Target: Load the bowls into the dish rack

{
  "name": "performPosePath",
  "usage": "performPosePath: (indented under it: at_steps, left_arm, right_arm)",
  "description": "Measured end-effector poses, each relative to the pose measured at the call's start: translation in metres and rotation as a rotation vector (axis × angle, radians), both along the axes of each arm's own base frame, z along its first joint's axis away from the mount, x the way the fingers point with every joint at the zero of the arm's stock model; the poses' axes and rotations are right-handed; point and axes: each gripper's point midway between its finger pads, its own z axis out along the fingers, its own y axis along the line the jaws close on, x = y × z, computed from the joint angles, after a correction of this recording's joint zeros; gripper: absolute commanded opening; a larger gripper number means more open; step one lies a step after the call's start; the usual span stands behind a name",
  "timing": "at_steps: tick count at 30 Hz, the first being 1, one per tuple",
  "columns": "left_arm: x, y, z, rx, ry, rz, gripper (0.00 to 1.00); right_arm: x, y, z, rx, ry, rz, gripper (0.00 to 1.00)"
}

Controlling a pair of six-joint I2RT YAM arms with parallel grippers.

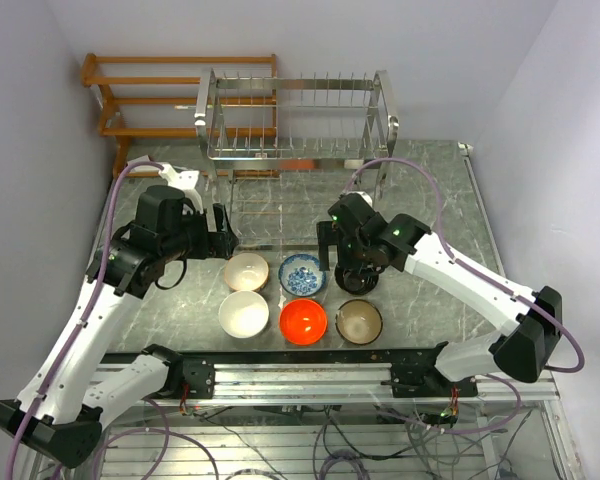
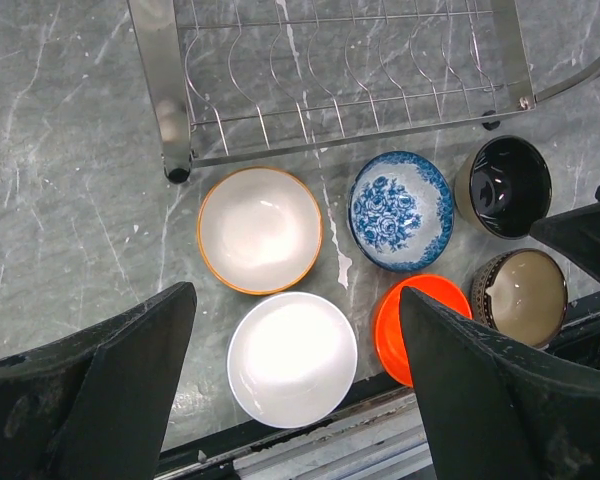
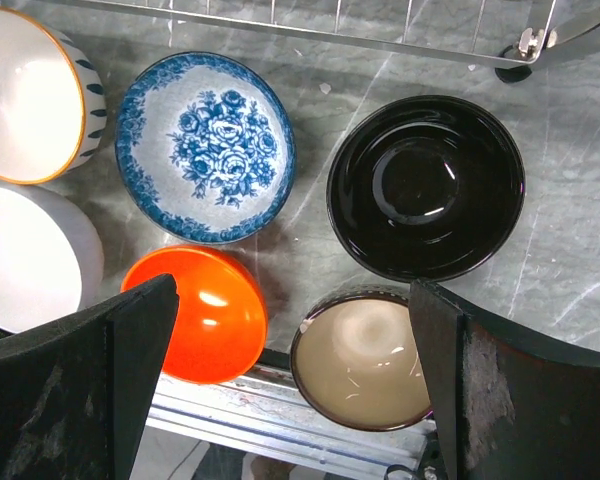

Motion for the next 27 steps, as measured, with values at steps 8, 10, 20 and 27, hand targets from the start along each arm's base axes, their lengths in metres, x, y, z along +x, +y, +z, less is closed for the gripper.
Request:
performPosePath:
  at_steps: [8, 10, 20, 27]
  left_arm:
    - [0.000, 0.000, 0.000, 0.008, -0.004, -0.006, 0.93]
    - [0.000, 0.000, 0.000, 0.008, -0.004, -0.006, 0.93]
    - [0.002, 0.008, -0.001, 0.048, -0.019, 0.014, 0.93]
    - [-0.002, 0.015, 0.007, 0.051, -0.051, 0.035, 0.93]
  right_arm:
    - [-0.002, -0.002, -0.007, -0.008, 0.013, -0.004, 1.00]
    - [-0.003, -0.002, -0.007, -0.007, 0.014, -0.004, 1.00]
    - [-0.004, -0.005, -0.017, -0.043, 0.029, 0.020, 0.74]
    - [-0.008, -0.012, -0.052, -0.148, 0.082, 0.085, 0.60]
